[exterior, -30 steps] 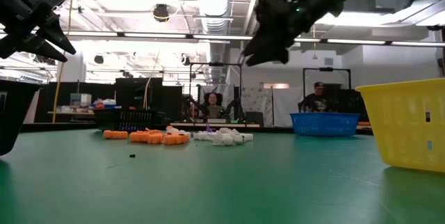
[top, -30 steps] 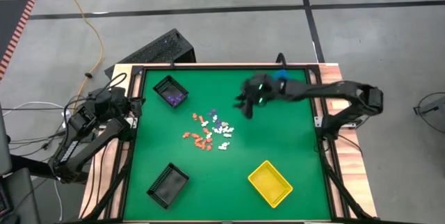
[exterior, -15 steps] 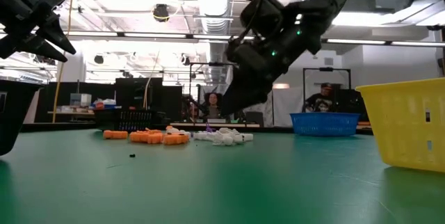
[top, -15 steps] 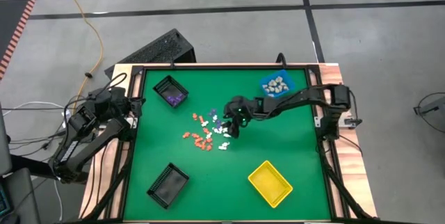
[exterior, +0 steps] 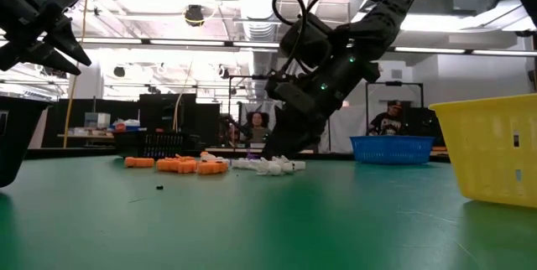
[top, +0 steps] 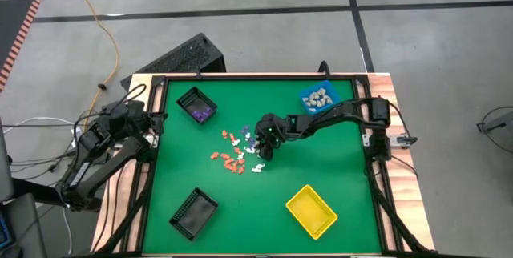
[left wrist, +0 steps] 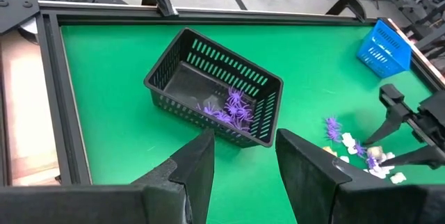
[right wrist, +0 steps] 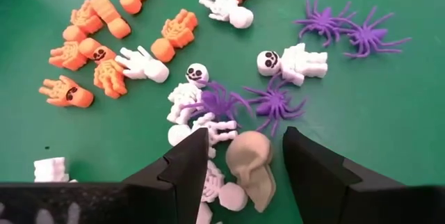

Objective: Sort Halloween decoration
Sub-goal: Put the skull toy into the blue basket

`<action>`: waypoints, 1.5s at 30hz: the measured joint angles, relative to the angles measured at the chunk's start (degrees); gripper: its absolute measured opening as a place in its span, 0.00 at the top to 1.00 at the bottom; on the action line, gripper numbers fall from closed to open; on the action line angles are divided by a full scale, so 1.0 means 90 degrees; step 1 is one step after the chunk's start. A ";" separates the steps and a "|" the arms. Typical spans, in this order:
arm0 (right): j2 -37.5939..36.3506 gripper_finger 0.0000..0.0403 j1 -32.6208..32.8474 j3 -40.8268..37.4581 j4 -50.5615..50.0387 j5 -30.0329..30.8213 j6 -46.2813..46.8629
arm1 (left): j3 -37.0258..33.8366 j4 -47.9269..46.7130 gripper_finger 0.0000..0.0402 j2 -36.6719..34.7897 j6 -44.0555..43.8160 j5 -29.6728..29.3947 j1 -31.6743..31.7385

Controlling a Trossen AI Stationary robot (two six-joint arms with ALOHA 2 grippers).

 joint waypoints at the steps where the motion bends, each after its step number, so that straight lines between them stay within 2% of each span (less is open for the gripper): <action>1: -0.0001 0.49 -0.0002 0.0000 -0.0012 0.0000 0.0012 | 0.0000 0.0002 0.64 0.0000 0.0001 0.0000 -0.0002; 4: -0.0007 0.55 -0.0033 -0.0002 -0.0135 0.0002 0.0090 | 0.0000 0.0000 0.64 0.0001 0.0000 0.0000 -0.0001; 13: -0.0050 0.85 -0.0034 0.0005 -0.0243 0.0009 0.0092 | 0.0000 0.0000 0.64 0.0001 -0.0011 0.0001 -0.0002; 20: -0.0294 0.97 -0.0049 -0.0029 -0.0412 0.0067 0.0038 | 0.0000 0.0000 0.64 0.0002 -0.0017 -0.0008 -0.0002; 26: -0.0739 0.92 -0.0177 -0.0027 -0.0784 0.0051 -0.0024 | 0.0000 0.0002 0.64 0.0000 -0.0020 -0.0032 0.0000; 33: -0.1229 0.80 -0.0222 -0.0017 -0.2401 0.0034 0.0142 | 0.0000 0.0001 0.64 0.0000 -0.0035 -0.0027 -0.0002; 37: -0.1221 0.69 -0.0056 -0.0018 -0.2518 0.0103 0.0600 | 0.0000 0.0005 0.64 0.0000 -0.0039 -0.0027 -0.0002; 39: -0.1165 0.63 0.0062 -0.0015 -0.2449 0.0440 0.0950 | 0.0000 0.0005 0.64 0.0000 -0.0041 -0.0026 0.0000; 42: -0.1148 0.55 0.0314 -0.0022 -0.2493 0.1302 0.1170 | 0.0000 0.0005 0.64 0.0000 -0.0041 -0.0027 0.0000; 45: -0.1188 0.51 0.0558 -0.0012 -0.2485 0.2048 0.1195 | 0.0000 0.0006 0.64 0.0000 -0.0042 -0.0024 -0.0002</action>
